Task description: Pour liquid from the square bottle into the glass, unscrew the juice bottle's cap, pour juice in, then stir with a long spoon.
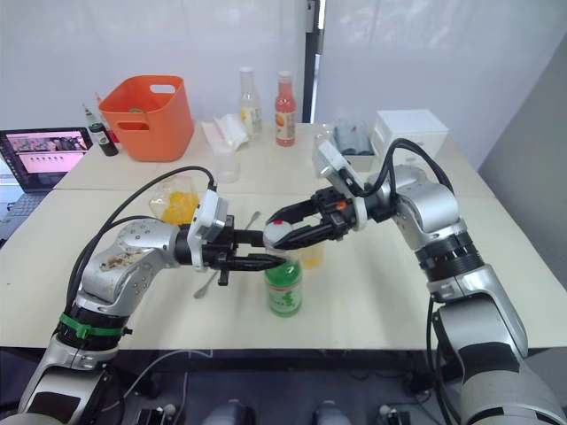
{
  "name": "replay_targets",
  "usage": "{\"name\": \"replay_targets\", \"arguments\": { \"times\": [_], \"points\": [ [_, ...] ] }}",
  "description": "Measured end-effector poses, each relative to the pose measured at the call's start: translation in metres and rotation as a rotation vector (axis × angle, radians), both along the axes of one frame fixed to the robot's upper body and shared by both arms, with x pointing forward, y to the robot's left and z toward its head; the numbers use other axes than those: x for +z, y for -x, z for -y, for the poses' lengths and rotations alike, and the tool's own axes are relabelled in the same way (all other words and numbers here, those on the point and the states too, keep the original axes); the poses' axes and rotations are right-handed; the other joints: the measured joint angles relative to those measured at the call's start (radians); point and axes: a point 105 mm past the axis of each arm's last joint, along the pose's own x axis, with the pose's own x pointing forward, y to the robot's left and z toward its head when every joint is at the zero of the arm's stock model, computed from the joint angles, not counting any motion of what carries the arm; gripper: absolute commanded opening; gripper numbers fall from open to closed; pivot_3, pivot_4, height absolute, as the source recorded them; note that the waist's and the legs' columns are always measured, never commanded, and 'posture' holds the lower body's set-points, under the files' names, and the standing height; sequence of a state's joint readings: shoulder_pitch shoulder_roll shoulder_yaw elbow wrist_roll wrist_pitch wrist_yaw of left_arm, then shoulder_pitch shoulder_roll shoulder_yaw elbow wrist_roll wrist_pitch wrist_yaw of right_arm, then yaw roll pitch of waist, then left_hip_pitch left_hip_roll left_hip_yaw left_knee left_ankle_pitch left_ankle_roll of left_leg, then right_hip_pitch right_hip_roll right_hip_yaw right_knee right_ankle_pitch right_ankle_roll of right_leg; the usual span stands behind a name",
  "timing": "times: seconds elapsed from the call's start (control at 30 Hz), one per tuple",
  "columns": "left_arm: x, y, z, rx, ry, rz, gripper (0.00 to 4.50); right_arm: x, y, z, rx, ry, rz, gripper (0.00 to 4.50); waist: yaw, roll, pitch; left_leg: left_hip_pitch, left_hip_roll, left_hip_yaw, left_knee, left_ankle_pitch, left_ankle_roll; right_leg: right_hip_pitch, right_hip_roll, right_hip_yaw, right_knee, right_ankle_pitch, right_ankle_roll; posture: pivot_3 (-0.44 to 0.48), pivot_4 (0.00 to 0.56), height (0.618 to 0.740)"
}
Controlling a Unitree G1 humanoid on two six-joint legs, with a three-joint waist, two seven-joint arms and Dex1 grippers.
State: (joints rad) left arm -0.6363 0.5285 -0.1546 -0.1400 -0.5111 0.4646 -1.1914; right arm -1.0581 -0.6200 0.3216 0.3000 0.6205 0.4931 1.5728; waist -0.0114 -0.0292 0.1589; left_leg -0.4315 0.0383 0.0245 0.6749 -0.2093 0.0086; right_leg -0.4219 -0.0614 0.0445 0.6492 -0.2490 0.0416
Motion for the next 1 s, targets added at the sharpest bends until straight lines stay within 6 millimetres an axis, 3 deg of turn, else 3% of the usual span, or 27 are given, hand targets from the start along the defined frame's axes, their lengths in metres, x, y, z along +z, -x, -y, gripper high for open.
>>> {"name": "replay_targets", "arguments": {
  "times": [0.1, 0.33, 0.47, 0.7, 1.0],
  "points": [
    [0.001, 0.001, 0.001, -0.006, 0.001, 0.006, 1.34, -0.002, 0.0, 0.003, -0.016, -0.003, -0.018, 4.45, 0.001, 0.0, 0.0, 0.0, 0.0, 0.0, 0.0, 0.0, 0.0, 0.0, 0.0, 0.0, 0.0, 0.0, 0.0, 0.0, 0.15, 0.715],
    [0.0, 0.001, 0.003, -0.01, 0.001, 0.008, 1.34, 0.021, 0.03, 0.023, -0.06, -0.113, 0.019, 4.48, 0.012, 0.0, 0.0, -0.001, 0.0, -0.001, 0.0, 0.0, 0.0, 0.0, -0.001, 0.0, 0.0, 0.0, 0.0, 0.0, 0.15, 0.715],
    [0.0, 0.0, 0.002, -0.006, 0.003, 0.012, 1.34, 0.027, 0.048, 0.017, -0.266, -0.136, 0.113, 4.48, 0.011, 0.0, 0.0, -0.001, 0.0, 0.0, 0.0, 0.0, 0.0, 0.0, -0.001, 0.0, 0.0, 0.0, 0.0, 0.0, 0.15, 0.715],
    [-0.001, -0.001, 0.003, -0.006, 0.009, 0.013, 1.34, 0.006, 0.052, 0.003, -0.703, -0.146, 0.133, 4.48, 0.014, 0.0, 0.0, -0.001, -0.001, 0.0, 0.001, 0.0, 0.0, 0.0, -0.001, 0.001, 0.0, 0.0, 0.0, 0.0, 0.15, 0.715],
    [-0.001, -0.003, 0.004, -0.016, 0.007, 0.011, 1.34, 0.002, 0.046, 0.005, -0.96, -0.187, 0.093, 4.48, 0.013, 0.0, 0.0, -0.001, -0.001, 0.0, 0.001, 0.0, 0.0, 0.0, -0.001, 0.001, 0.0, 0.0, 0.0, 0.0, 0.15, 0.715]
  ]
}}
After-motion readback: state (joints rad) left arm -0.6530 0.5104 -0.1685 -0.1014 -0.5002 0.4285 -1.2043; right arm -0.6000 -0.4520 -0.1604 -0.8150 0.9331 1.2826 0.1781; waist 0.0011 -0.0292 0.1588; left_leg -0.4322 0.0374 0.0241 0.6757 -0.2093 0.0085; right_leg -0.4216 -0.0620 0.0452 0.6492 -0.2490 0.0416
